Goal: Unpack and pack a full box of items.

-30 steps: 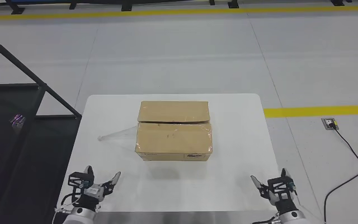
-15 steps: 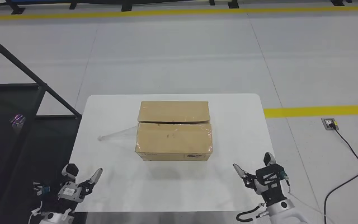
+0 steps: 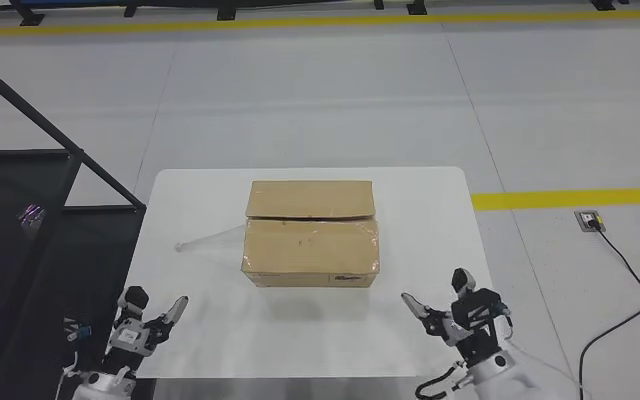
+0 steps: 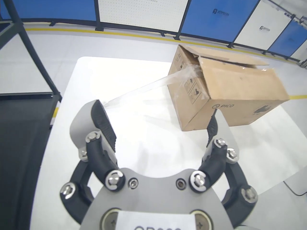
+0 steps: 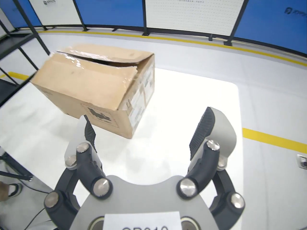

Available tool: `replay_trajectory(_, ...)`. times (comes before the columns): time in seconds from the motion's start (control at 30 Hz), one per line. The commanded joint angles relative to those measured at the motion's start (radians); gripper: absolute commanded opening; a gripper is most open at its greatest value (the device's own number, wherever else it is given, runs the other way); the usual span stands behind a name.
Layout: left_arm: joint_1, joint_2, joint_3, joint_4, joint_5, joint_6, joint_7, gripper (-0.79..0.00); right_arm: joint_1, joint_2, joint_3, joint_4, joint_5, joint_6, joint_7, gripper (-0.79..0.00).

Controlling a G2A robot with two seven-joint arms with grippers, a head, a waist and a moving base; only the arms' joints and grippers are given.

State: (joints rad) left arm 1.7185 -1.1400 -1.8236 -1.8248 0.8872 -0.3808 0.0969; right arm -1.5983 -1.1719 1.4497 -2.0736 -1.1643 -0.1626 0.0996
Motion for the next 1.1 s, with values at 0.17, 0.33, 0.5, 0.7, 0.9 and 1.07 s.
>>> replay_trajectory(0.17, -0.137, 0.006, 0.007, 0.076, -0.092, -0.034, -0.095, 0.000, 0.229, -0.010, -0.046, 0.199, 0.489, -0.186, 0.168, 0.000)
replay_trajectory(0.33, -0.213, 0.007, 0.042, 0.106, -0.096, -0.060, -0.117, 0.000, 0.413, -0.018, -0.092, 0.407, 0.797, -0.321, 0.300, 0.000)
replay_trajectory(0.5, -0.223, 0.013, 0.041, 0.111, -0.161, -0.167, -0.169, 0.000, 0.513, -0.017, -0.097, 0.531, 0.957, -0.433, 0.397, 0.000)
replay_trajectory(0.7, -0.223, 0.013, 0.041, 0.111, -0.161, -0.167, -0.169, 0.000, 0.513, -0.017, -0.097, 0.531, 0.957, -0.433, 0.397, 0.000)
replay_trajectory(0.9, -0.226, 0.011, 0.062, 0.096, -0.155, -0.160, -0.171, 0.000, 0.510, -0.020, -0.114, 0.537, 1.018, -0.458, 0.396, 0.000)
replay_trajectory(1.07, -0.257, 0.012, 0.081, 0.095, -0.235, -0.153, -0.227, 0.000, 0.592, -0.025, -0.127, 0.656, 1.144, -0.506, 0.422, 0.000)
